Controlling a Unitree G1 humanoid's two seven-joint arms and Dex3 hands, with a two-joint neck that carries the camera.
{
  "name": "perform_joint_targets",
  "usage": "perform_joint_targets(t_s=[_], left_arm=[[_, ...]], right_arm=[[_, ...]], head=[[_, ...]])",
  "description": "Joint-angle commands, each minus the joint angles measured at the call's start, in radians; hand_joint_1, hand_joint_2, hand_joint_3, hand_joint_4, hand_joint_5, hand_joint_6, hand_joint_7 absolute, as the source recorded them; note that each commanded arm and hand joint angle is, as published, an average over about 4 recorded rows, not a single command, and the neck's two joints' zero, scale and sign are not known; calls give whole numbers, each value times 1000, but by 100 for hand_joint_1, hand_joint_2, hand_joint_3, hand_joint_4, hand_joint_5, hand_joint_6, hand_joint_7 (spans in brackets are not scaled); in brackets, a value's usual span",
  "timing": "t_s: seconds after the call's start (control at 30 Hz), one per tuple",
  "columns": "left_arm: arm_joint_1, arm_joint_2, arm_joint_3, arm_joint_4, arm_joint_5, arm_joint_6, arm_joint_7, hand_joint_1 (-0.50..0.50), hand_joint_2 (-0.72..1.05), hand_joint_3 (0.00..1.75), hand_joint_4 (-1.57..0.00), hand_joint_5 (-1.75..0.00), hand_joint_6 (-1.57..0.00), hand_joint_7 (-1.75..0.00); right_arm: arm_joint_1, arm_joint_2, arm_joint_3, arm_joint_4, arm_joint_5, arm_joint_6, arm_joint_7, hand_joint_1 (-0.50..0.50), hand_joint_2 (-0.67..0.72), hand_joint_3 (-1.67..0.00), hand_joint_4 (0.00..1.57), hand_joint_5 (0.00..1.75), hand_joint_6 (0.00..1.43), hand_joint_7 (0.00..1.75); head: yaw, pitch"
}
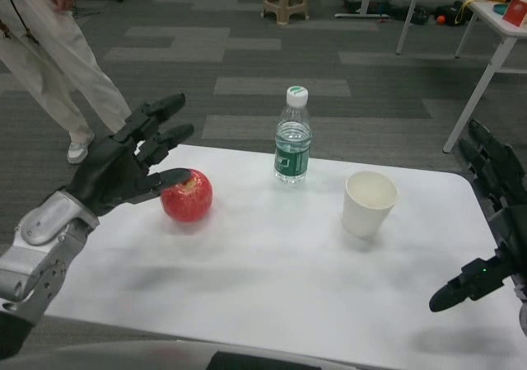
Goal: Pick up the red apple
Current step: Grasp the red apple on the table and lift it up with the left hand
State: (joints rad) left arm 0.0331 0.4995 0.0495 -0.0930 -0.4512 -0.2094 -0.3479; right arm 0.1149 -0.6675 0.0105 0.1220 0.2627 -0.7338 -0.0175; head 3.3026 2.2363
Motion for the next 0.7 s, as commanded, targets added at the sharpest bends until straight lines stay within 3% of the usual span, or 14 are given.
perform_joint_targets(t_s=[0.03,0.4,0.47,0.6,0.7], left_arm=[[-22,47,17,-29,19,51,-5,-43,105,4,0,-41,0,-28],[-65,59,48,-66,177,131,-67,-46,105,0,0,-51,0,-28],[-76,59,55,-78,232,154,-90,-46,96,0,0,-51,0,-28],[-97,59,58,-106,351,198,-134,-48,21,0,0,-46,0,-28],[-112,59,58,-125,456,238,-173,-48,-15,0,0,-46,0,-28]], right_arm=[[-25,-18,10,15,7,7,-2,-46,34,0,0,0,0,14],[-37,-25,12,29,13,7,-2,-46,34,0,0,0,0,14],[-39,-27,15,31,16,7,-2,-46,34,0,0,0,0,14],[-47,-29,22,36,21,7,-2,-46,34,0,0,0,0,14],[-51,-29,28,40,26,6,-2,-46,34,0,0,0,0,14]], head=[[2,-7],[21,-2],[37,3],[42,9],[53,12]])
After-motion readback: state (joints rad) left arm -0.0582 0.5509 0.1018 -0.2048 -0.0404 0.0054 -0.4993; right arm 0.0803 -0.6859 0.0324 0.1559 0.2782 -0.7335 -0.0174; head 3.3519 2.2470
